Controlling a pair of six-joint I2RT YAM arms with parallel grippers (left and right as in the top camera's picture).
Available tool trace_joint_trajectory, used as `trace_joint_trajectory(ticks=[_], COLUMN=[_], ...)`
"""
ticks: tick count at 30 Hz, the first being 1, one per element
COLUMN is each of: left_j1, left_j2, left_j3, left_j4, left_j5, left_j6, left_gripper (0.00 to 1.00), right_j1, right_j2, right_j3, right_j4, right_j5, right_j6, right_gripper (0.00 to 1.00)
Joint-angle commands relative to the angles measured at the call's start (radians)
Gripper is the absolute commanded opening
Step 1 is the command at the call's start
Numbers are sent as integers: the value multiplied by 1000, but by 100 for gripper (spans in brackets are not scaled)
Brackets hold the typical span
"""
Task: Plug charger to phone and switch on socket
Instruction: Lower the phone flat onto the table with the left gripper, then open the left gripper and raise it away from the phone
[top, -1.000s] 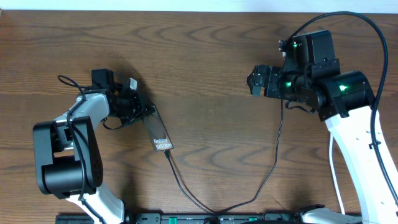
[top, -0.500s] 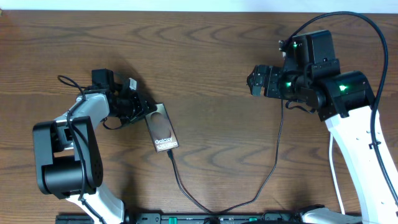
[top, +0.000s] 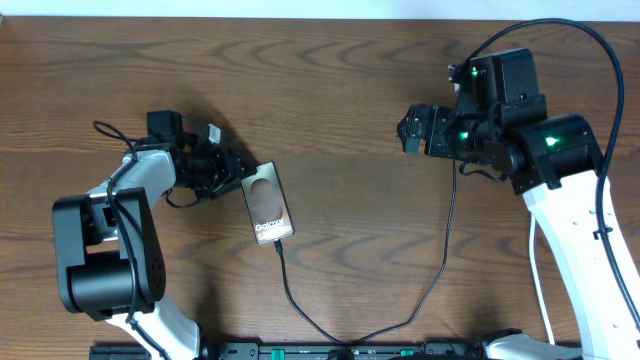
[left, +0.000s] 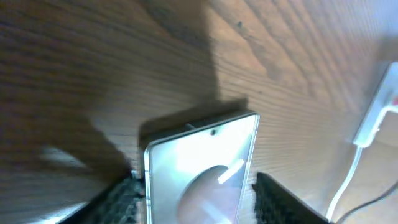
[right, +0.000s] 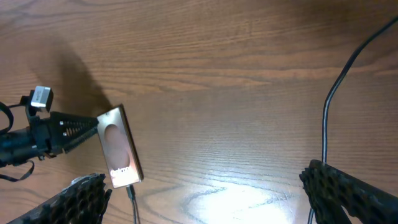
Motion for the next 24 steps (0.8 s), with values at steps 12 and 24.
trace_joint_trajectory(ticks=[12,24], left_j1=[93,20], left_j2=[-92,-443], left_j3=[59,259], left_j4=[-109,-299], left_j5=[-213,-397], left_j6=[11,98], left_gripper=[88,88], right_j1=[7,6], right_j2=[-5,-5], right_j3=[11,11], right_j4=[-18,-19], right_j5=[53,117], right_j6=[-13,-32], right_gripper=[99,99])
